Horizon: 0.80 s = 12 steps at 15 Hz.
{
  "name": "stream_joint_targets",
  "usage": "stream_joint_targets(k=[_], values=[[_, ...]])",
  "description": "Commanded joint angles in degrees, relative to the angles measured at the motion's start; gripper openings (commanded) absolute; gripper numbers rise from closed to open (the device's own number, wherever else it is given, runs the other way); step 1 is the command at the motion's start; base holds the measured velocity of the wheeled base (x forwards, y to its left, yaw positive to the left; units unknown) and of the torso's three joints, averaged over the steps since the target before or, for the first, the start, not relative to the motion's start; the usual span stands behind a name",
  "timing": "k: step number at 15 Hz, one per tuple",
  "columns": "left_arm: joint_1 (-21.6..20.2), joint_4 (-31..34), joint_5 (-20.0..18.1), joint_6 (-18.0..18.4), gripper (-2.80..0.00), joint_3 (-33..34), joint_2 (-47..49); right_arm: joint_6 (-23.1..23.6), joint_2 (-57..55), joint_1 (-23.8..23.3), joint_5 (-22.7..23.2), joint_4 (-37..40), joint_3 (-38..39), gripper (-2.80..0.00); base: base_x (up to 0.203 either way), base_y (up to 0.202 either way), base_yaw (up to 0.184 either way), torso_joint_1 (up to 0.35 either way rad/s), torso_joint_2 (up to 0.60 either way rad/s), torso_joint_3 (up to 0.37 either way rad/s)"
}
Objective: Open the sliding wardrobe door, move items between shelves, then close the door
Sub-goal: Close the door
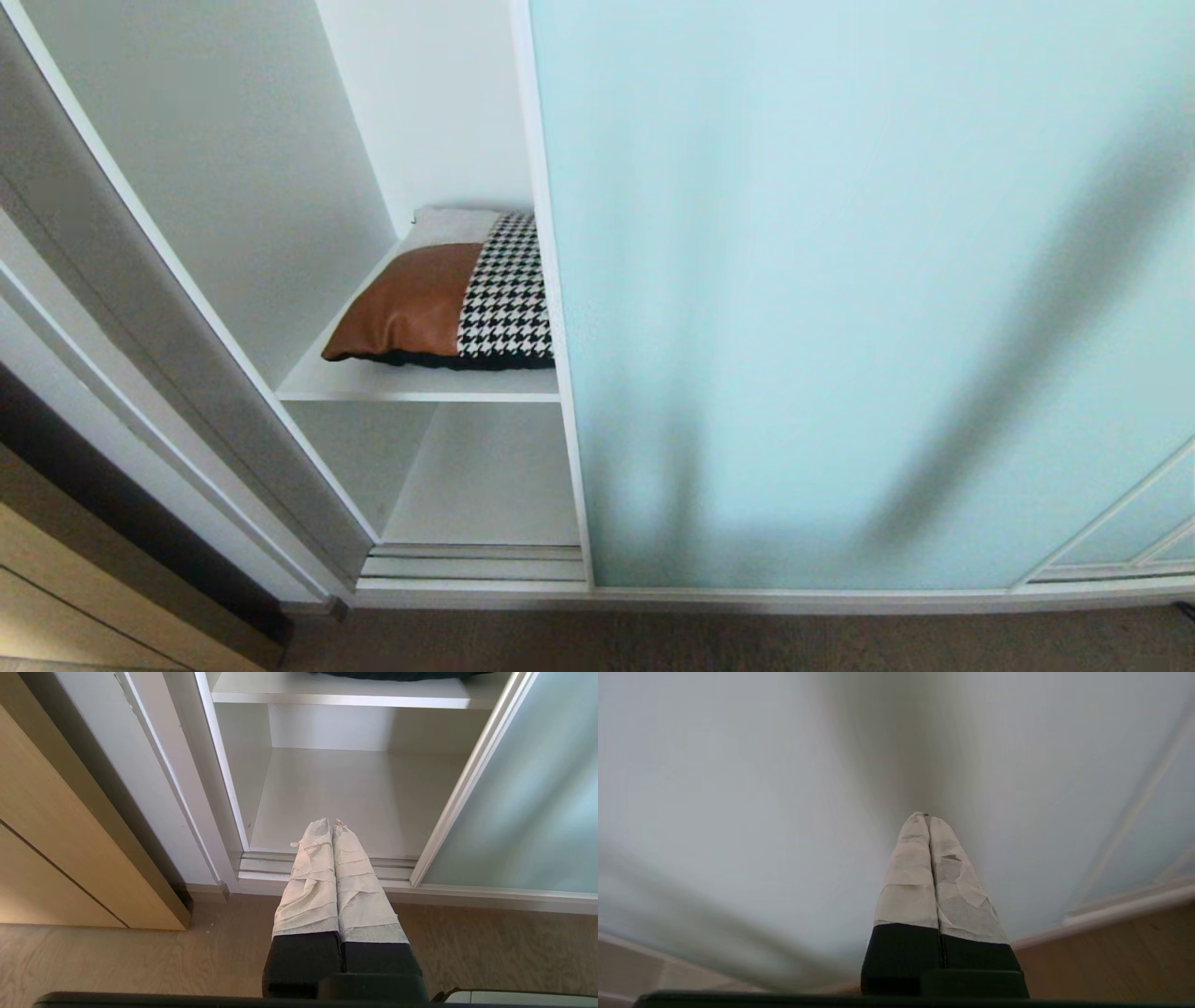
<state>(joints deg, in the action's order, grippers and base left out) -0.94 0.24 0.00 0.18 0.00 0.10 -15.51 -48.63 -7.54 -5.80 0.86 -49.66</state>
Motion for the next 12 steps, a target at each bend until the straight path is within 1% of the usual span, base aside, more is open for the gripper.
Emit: stream_joint_targets(k=[1,4,7,9,11,12], values=[[-0.03,0.02,0.00,-0.01,-2.80,0.09,0.08,0.12,9.83,-0.37,-0.04,3.33,2.88,-2.80,0.000,0.000,0.000,0.000,0.00,0.000],[-0.03,0.02,0.00,-0.01,-2.80,0.09,0.08,1.60,20.92,-0.06,0.25,9.36,9.64,-2.80,0.000,0.000,0.000,0.000,0.00,0.000],[-0.03,0.02,0.00,-0.01,-2.80,0.09,0.08,4.24,30.17,0.05,2.26,11.48,16.86,-2.80,0.000,0.000,0.000,0.000,0.00,0.000],[-0.03,0.02,0.00,-0.01,-2.80,0.09,0.08,6.79,32.68,0.07,2.68,11.34,20.51,-2.80,0.000,0.000,0.000,0.000,0.00,0.000],[-0.03,0.02,0.00,-0.01,-2.80,0.09,0.08,6.97,32.73,0.07,2.69,11.26,21.43,-2.80,0.000,0.000,0.000,0.000,0.00,0.000],[-0.03,0.02,0.00,-0.01,-2.80,0.09,0.08,7.28,32.77,0.26,2.68,10.94,23.38,-2.80,0.000,0.000,0.000,0.000,0.00,0.000]])
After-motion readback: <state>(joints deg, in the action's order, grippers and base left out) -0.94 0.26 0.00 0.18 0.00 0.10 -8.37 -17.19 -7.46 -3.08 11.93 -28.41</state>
